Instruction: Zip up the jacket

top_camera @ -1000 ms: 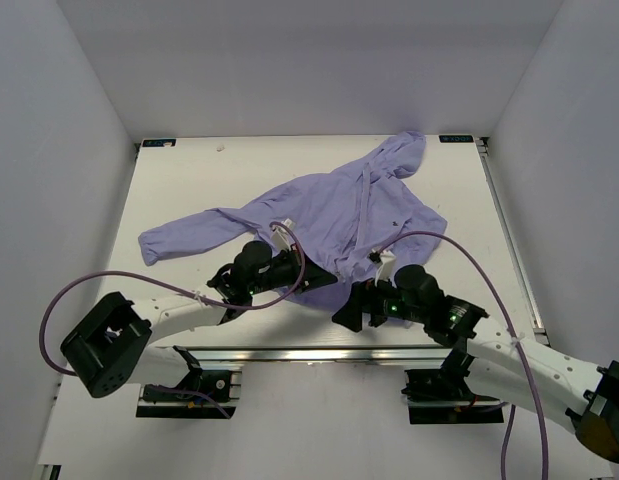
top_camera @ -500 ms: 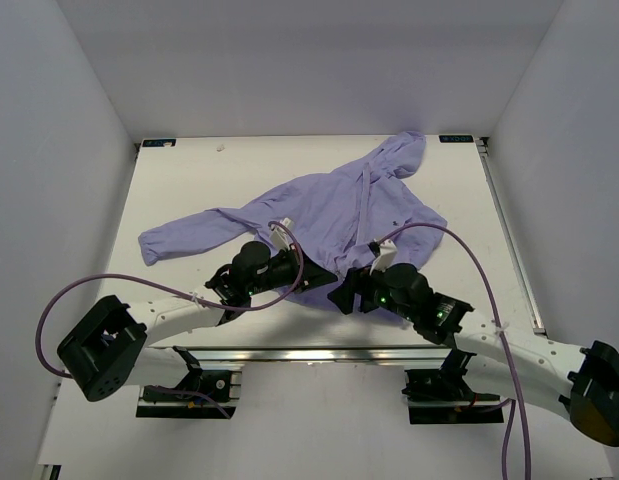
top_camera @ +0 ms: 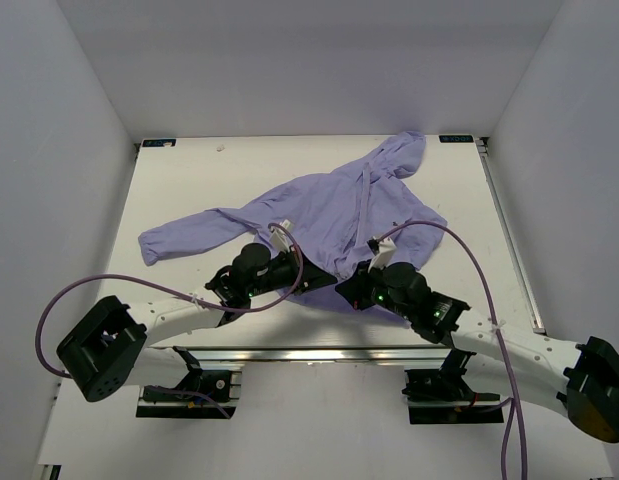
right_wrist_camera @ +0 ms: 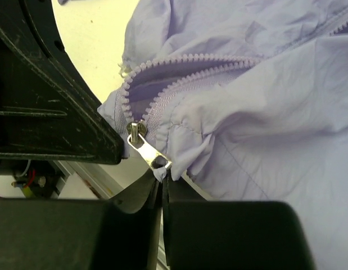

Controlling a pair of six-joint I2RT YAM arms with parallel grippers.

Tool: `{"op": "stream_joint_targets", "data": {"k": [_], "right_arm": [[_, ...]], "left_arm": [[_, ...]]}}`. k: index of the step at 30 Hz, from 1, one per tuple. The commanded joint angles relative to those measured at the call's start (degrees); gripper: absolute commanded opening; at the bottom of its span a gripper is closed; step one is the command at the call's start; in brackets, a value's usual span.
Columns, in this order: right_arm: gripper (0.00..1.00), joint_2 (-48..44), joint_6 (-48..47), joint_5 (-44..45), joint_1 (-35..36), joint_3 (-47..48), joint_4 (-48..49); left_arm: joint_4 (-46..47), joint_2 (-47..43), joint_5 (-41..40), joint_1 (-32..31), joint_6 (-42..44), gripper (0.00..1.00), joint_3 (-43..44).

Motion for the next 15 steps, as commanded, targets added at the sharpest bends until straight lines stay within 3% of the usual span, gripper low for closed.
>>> {"op": "stream_joint_targets", "data": {"k": [1, 9, 15], "right_arm": [[0.02, -1.77, 0.26, -0.5, 0.36, 3.2, -4.54], [0.0, 0.77, -0.53, -3.66, 0.36, 12.17, -20.38], [0.0, 7.96, -4.57, -3.58, 0.36, 21.73, -34.26]], "left_arm": [[0.12, -1.87, -0.68, -0.34, 0.47, 0.0, -0.52], [-12.09, -1.08, -1.73, -2.19, 7.94, 0.0, 5.28], [-22.62, -1.25, -1.99, -3.16, 14.62, 0.0, 8.36]]}}
